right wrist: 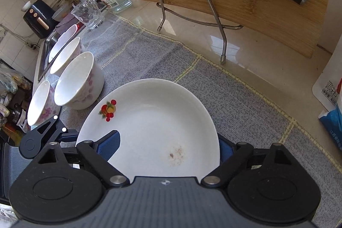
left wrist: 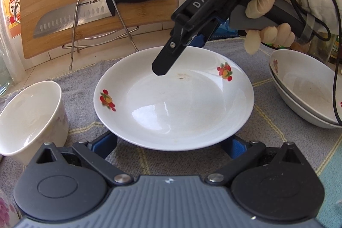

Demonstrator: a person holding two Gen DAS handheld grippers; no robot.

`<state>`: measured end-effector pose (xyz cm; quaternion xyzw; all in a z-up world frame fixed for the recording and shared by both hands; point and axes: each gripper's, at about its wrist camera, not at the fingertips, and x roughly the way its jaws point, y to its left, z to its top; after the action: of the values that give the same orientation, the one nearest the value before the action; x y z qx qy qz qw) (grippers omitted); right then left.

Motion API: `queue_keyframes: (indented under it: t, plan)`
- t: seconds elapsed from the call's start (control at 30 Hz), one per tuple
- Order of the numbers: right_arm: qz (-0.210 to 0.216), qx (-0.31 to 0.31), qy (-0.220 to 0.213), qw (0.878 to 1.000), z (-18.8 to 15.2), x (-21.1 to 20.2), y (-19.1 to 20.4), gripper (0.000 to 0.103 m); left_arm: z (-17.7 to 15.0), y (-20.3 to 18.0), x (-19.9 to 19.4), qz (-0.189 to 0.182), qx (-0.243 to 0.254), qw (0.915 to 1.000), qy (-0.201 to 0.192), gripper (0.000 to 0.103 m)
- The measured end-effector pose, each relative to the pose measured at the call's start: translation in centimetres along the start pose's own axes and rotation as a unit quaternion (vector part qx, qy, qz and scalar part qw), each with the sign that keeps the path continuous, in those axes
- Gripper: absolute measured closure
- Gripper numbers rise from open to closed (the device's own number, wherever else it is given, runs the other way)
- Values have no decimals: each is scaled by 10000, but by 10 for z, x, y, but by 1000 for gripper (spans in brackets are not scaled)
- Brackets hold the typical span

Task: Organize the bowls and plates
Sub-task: 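Close the right tool on the rim of the flower-print white plate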

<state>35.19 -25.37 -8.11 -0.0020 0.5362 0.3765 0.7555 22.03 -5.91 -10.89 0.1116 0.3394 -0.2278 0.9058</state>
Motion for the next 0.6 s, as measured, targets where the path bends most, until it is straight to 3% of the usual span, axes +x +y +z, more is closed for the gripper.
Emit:
queue_keyframes:
  t: [0.6]
  plan:
    - [190,123,191,9996,3,-1,-6,11,0,3,0,-101,181,9998,-33,1]
